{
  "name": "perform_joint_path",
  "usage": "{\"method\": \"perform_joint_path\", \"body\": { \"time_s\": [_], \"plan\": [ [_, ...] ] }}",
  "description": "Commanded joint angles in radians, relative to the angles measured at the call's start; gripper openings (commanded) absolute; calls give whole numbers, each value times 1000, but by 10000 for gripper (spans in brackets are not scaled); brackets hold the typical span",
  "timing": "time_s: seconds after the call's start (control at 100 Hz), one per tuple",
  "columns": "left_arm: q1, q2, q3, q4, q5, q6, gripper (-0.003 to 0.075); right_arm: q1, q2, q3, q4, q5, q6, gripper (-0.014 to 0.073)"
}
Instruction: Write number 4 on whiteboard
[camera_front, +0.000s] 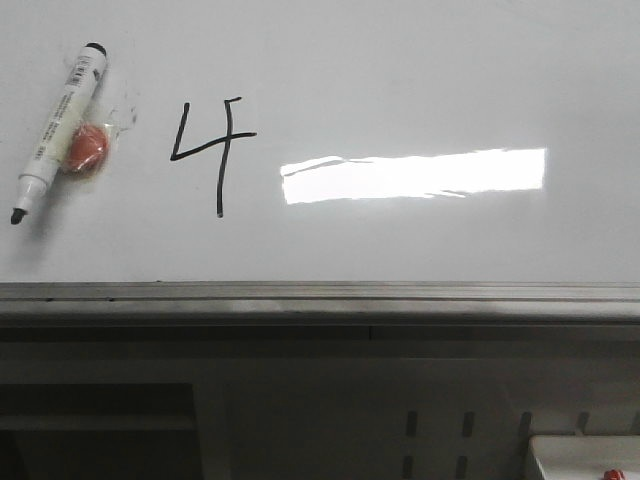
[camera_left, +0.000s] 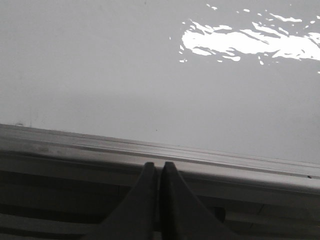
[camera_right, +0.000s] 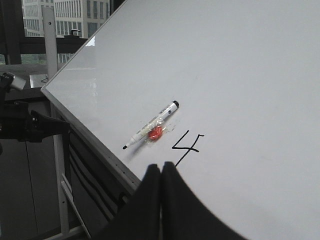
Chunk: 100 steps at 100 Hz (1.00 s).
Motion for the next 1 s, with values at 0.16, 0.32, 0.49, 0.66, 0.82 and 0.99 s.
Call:
{"method": "perform_joint_path", "body": {
  "time_s": [0.16, 0.32, 0.49, 0.66, 0.82, 0.99],
  "plan": [
    [3, -26, 35, -10, -30, -7, -20, -9, 5, -24, -7, -99, -10, -55],
    [3, -26, 35, -10, -30, -7, -20, -75, 5, -22, -15, -113, -10, -55],
    [3, -26, 35, -10, -30, -7, -20, -308, 5, 20, -15, -157, -10, -55],
    [3, -26, 35, -10, -30, -7, -20, -599, -20, 80, -15, -143, -10, -55],
    [3, -26, 35, -10, -30, -7, -20, -742, -83, 172, -60, -140, -10, -55],
    [3, -26, 35, -10, -30, -7, -20, -820, -222, 297, -62, -128, 20, -55]
  ]
}}
